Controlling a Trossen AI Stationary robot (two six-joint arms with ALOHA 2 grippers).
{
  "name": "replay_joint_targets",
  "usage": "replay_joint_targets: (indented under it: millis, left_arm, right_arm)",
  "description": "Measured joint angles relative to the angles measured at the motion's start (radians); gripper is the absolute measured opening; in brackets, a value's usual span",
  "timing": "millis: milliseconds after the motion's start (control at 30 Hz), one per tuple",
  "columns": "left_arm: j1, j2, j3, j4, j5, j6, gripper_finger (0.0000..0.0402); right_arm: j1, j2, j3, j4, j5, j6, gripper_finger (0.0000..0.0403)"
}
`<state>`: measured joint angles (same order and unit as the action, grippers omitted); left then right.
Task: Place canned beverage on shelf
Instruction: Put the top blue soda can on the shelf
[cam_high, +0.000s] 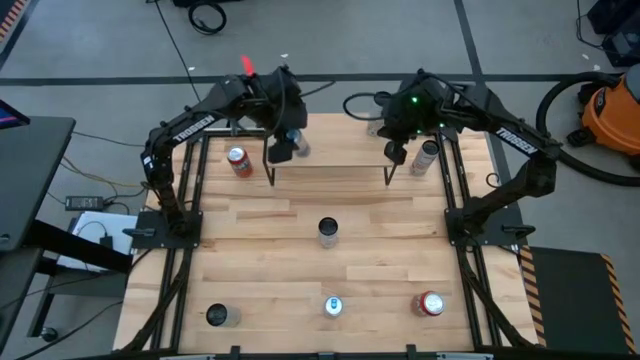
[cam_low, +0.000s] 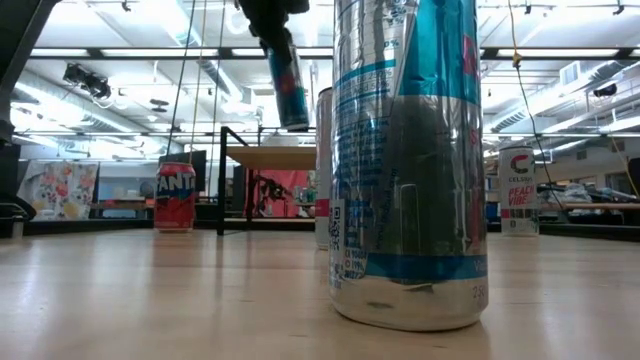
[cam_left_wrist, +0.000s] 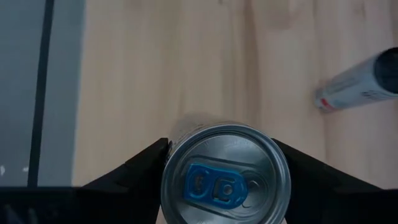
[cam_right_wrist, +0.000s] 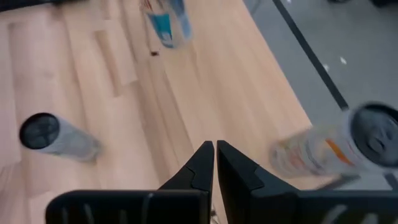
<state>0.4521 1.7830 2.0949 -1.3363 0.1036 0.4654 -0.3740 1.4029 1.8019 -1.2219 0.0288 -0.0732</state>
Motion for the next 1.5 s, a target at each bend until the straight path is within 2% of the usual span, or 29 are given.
replay_joint_targets:
  millis: [233,667,900,1133,1500]
  left_arm:
    - [-0.030,0.000,0.000,0.000,0.000,0.001,0.0251]
    - [-0.053,0.000,0.000,0.000,0.000,0.001,0.0251]
    - [-0.045,0.000,0.000,0.000,0.000,0.015,0.0251]
    - [0.038,0.000,0.000,0.001,-0.013,0.045,0.0251]
    - [0.230,0.004,0.000,0.040,-0.015,0.098,0.0251]
  right_arm:
    - [0.067,0.000,0.000,0.047,0.007,-0.010,0.0048]
    - [0.142,0.001,0.000,0.106,0.009,-0.116,0.0123]
    - [0.167,0.002,0.000,0.112,0.093,-0.109,0.0154]
    - [0.169,0.002,0.000,0.108,0.108,-0.103,0.0155]
    - [0.169,0.003,-0.011,0.108,0.108,-0.102,0.0155]
